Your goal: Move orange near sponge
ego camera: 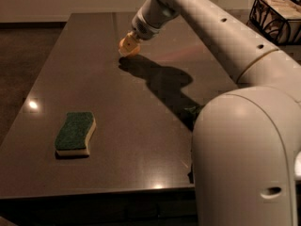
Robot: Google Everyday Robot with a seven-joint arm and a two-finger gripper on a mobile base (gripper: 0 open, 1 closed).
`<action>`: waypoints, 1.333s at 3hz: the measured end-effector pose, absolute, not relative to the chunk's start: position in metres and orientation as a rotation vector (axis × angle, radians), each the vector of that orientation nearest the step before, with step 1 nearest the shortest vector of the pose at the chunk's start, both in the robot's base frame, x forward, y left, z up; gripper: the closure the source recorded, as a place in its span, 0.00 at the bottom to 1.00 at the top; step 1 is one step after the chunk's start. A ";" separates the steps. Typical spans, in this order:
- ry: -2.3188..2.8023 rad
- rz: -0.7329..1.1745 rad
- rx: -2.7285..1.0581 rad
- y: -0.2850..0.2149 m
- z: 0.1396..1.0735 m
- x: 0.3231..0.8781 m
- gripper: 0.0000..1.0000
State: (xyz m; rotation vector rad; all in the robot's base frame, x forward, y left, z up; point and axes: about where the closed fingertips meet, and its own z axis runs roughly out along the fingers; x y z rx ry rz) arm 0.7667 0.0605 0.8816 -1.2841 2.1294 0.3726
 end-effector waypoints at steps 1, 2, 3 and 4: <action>2.061 0.385 -1.362 0.051 0.898 0.739 1.00; 1.981 0.399 -1.470 0.042 0.910 0.699 1.00; 1.898 0.440 -1.598 0.040 0.914 0.657 1.00; 1.800 0.493 -1.734 0.045 0.914 0.619 1.00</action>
Offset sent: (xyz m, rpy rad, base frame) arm -0.1232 -0.0349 0.0454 -0.0192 -0.0922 0.2972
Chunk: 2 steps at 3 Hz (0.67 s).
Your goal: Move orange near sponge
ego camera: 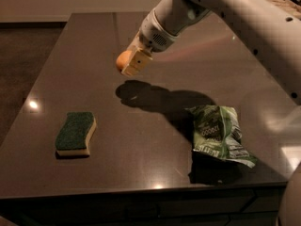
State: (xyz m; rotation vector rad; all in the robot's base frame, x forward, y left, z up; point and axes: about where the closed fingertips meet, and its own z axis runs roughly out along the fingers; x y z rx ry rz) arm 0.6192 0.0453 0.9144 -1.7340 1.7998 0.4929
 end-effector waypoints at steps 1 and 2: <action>1.800 0.493 -1.734 0.045 0.914 0.619 1.00; 1.776 0.522 -1.798 0.058 0.905 0.608 1.00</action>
Offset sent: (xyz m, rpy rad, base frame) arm -0.0281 0.0273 -0.0193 -0.0331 0.0422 0.1326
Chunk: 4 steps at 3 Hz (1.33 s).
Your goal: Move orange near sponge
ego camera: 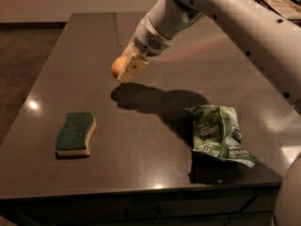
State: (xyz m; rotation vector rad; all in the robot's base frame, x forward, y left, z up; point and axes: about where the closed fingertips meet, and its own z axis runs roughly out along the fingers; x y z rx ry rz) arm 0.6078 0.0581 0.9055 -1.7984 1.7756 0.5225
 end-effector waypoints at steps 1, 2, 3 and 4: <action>1.734 0.569 -1.880 0.073 0.899 0.585 1.00; 1.695 0.618 -1.948 0.084 0.890 0.564 1.00; 1.668 0.666 -1.999 0.093 0.878 0.550 1.00; 1.656 0.687 -2.030 0.099 0.865 0.544 0.83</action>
Offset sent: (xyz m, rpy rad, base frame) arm -0.0699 0.0356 -0.0246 -0.0177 0.0781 0.2182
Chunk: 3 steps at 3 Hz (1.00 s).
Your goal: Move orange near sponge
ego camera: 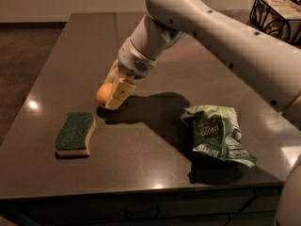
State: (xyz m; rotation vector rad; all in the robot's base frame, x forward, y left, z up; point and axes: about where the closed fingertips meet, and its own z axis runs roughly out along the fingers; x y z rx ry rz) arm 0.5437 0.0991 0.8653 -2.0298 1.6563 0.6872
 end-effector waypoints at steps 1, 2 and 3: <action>1.644 0.694 -2.044 0.104 0.858 0.542 0.59; 1.643 0.696 -2.047 0.105 0.857 0.541 0.36; 1.641 0.698 -2.050 0.106 0.856 0.540 0.12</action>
Offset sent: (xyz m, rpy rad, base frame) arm -0.0018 0.0040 -0.0070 -0.0004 0.0016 0.0132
